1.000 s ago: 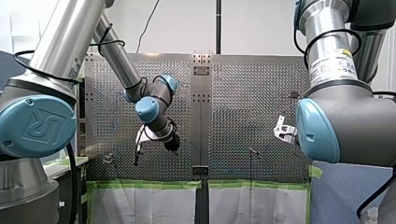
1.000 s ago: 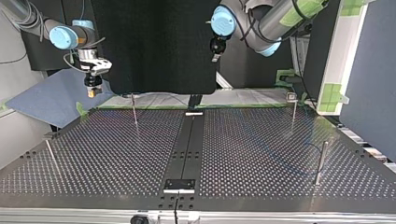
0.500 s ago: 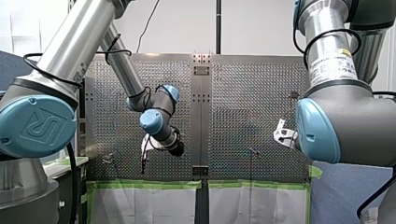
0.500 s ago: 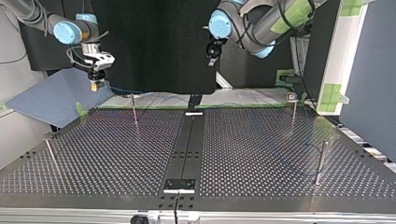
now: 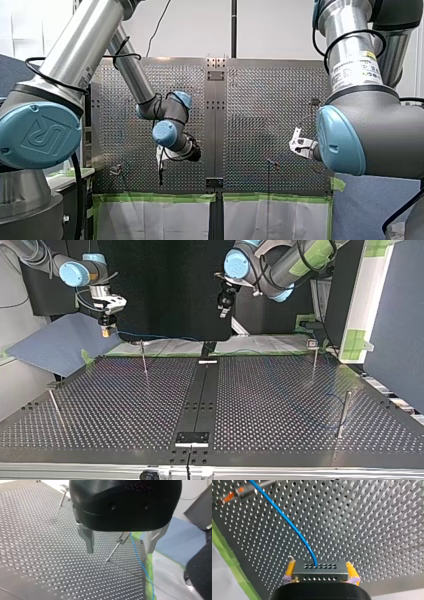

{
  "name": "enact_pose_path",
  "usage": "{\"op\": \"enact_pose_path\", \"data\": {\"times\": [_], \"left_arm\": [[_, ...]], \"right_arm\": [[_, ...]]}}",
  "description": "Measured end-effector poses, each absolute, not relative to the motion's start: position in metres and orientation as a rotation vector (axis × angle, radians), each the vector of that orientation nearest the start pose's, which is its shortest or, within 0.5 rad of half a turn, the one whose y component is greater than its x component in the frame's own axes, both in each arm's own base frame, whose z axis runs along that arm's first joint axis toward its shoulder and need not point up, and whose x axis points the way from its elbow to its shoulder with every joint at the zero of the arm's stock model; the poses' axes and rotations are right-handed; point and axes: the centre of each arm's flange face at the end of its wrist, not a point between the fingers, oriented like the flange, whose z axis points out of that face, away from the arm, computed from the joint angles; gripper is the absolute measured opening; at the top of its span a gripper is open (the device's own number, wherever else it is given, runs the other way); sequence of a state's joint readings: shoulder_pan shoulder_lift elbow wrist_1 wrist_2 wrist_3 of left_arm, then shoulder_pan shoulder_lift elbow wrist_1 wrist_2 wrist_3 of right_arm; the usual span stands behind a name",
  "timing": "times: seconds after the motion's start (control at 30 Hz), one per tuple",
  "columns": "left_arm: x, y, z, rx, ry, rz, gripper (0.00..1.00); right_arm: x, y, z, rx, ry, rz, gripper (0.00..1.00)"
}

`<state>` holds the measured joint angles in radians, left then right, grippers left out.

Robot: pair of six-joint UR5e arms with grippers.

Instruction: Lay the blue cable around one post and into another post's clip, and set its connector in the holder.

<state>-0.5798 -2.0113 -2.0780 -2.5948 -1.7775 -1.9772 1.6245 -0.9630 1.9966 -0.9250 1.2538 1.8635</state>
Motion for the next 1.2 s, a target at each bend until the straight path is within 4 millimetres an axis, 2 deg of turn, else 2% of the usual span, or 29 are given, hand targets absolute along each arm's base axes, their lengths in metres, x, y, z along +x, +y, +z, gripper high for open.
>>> {"op": "enact_pose_path", "data": {"times": [0.33,0.43,0.73,1.0,1.2], "left_arm": [[0.334,-0.35,0.102,-0.011,1.905,-0.458,0.98],[0.339,-0.35,0.105,-0.028,1.873,-0.465,0.98],[0.358,-0.358,0.117,-0.067,1.763,-0.506,0.98],[0.367,-0.363,0.124,-0.092,1.683,-0.546,0.98],[0.377,-0.378,0.122,-0.081,1.638,-0.587,0.98]], "right_arm": [[0.209,-0.512,0.109,1.443,-1.318,1.667,0.0],[0.213,-0.511,0.114,1.44,-1.312,1.683,0.0],[0.223,-0.508,0.117,1.432,-1.31,1.719,0.0],[0.23,-0.504,0.117,1.429,-1.303,1.75,0.0],[0.235,-0.502,0.117,1.426,-1.303,1.774,0.0]]}}
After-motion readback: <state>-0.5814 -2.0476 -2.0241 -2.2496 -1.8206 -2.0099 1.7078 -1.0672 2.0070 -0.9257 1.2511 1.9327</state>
